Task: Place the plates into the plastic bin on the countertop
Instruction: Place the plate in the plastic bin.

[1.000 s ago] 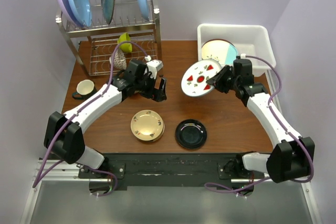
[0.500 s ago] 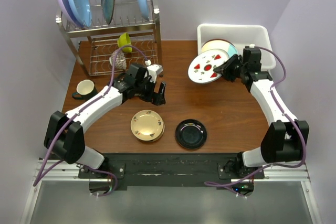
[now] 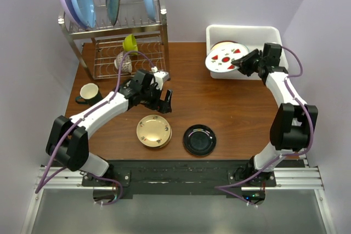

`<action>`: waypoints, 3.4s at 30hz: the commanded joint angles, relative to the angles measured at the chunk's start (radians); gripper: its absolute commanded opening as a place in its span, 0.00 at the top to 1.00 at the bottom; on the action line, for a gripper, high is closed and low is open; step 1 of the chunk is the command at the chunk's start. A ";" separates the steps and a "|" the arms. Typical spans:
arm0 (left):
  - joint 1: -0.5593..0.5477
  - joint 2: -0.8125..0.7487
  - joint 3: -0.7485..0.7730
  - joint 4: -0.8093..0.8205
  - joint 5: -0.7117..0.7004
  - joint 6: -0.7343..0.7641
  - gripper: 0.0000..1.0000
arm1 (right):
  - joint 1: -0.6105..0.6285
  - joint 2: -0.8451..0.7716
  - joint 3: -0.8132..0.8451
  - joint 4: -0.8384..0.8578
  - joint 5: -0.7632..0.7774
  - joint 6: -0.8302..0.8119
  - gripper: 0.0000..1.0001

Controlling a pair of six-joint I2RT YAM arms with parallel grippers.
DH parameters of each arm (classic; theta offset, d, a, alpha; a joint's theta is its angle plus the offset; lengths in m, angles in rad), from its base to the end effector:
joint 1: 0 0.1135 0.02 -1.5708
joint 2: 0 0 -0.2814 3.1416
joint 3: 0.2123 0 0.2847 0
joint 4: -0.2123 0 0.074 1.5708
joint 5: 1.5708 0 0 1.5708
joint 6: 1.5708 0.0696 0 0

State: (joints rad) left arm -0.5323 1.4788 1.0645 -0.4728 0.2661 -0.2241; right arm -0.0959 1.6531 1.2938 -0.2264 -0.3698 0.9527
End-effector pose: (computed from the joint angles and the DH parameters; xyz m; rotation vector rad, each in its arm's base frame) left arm 0.3028 -0.1996 0.2272 0.5066 2.4776 -0.6461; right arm 0.4409 -0.0171 0.2755 0.9257 2.0494 0.8795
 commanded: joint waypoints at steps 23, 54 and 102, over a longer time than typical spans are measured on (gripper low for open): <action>0.000 -0.055 -0.049 0.020 0.013 0.009 0.00 | -0.067 0.163 0.196 0.256 -0.048 0.129 1.00; 0.000 -0.032 -0.044 0.007 0.015 0.020 0.00 | -0.067 0.416 0.470 0.108 0.045 0.124 1.00; 0.000 -0.041 -0.037 -0.010 0.009 0.023 0.00 | -0.028 0.447 0.535 -0.263 0.135 -0.077 0.18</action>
State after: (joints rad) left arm -0.5323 1.4563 1.0164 -0.4953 0.2649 -0.2165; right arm -0.1181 2.1826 1.8317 -0.3916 -0.2527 0.9188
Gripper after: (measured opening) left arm 0.997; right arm 0.803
